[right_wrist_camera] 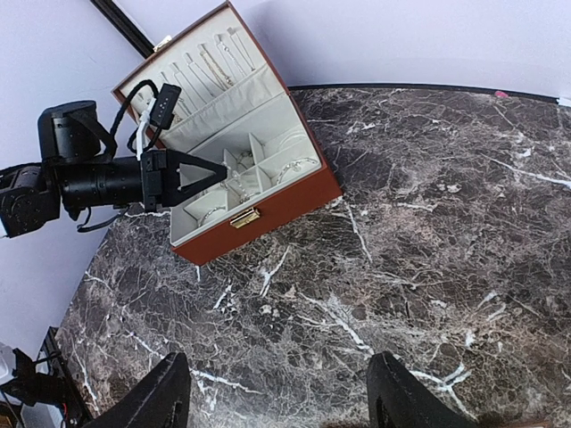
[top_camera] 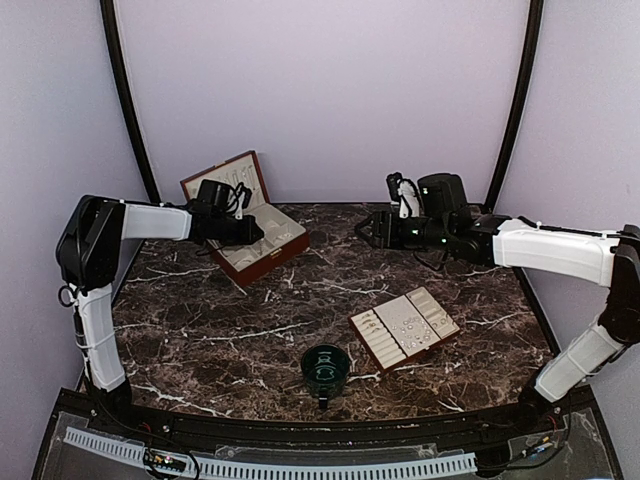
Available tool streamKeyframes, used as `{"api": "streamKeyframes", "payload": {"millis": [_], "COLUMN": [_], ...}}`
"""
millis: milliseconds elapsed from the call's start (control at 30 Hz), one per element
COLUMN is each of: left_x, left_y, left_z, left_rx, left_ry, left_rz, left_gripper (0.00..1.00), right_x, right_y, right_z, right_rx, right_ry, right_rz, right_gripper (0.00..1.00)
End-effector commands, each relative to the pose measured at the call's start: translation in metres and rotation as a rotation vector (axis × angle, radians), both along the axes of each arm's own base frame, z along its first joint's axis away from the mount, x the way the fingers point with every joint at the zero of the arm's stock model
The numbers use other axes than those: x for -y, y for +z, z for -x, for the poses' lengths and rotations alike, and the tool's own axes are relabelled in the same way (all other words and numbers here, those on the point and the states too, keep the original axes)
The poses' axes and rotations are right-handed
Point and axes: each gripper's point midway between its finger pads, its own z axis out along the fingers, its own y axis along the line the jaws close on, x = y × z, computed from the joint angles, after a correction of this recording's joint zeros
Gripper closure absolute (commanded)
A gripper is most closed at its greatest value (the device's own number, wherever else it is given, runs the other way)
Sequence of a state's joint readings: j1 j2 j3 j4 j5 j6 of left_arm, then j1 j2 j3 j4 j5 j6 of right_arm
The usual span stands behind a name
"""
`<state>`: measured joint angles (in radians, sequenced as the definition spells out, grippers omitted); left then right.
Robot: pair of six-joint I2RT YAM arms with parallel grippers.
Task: Organize the mixed jewelry
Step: Place the bracelet in the bracelet compartment.
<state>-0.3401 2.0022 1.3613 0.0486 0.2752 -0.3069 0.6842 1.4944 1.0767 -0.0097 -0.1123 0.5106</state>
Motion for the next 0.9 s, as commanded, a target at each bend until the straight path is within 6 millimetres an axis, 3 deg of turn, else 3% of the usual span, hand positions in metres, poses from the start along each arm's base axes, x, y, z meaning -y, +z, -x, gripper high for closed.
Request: {"api": "streamKeyframes", "payload": {"millis": [0, 100, 200, 333, 467, 600, 733, 867], "left_x": [0.000, -0.001, -0.002, -0.004, -0.013, -0.029, -0.047, -0.067], "left_y": [0.012, 0.014, 0.029, 0.052, 0.080, 0.095, 0.088, 0.066], "left_z": [-0.003, -0.001, 0.002, 0.012, 0.035, 0.069, 0.105, 0.143], "left_rx": [0.005, 0.016, 0.061, 0.119, 0.206, 0.220, 0.153, 0.039], "left_ry": [-0.009, -0.011, -0.021, -0.034, -0.027, -0.001, 0.039, 0.113], "left_rz": [0.007, 0.005, 0.009, 0.019, 0.045, 0.047, 0.030, 0.023], "left_gripper": [0.83, 0.70, 0.60, 0.54, 0.48, 0.46, 0.45, 0.40], "right_x": [0.001, 0.002, 0.004, 0.006, 0.010, 0.018, 0.039, 0.065], "right_y": [0.010, 0.013, 0.015, 0.016, 0.012, 0.003, -0.013, -0.042], "right_z": [-0.006, -0.005, -0.004, -0.002, -0.001, 0.001, 0.005, 0.021], "right_rx": [0.023, 0.028, 0.032, 0.040, 0.045, 0.028, -0.011, -0.083], "right_ry": [-0.011, -0.016, -0.019, -0.020, -0.028, -0.052, -0.117, -0.163], "right_rz": [-0.017, -0.021, -0.022, -0.018, -0.007, 0.037, 0.119, 0.228], "right_gripper": [0.32, 0.31, 0.31, 0.31, 0.31, 0.30, 0.30, 0.29]}}
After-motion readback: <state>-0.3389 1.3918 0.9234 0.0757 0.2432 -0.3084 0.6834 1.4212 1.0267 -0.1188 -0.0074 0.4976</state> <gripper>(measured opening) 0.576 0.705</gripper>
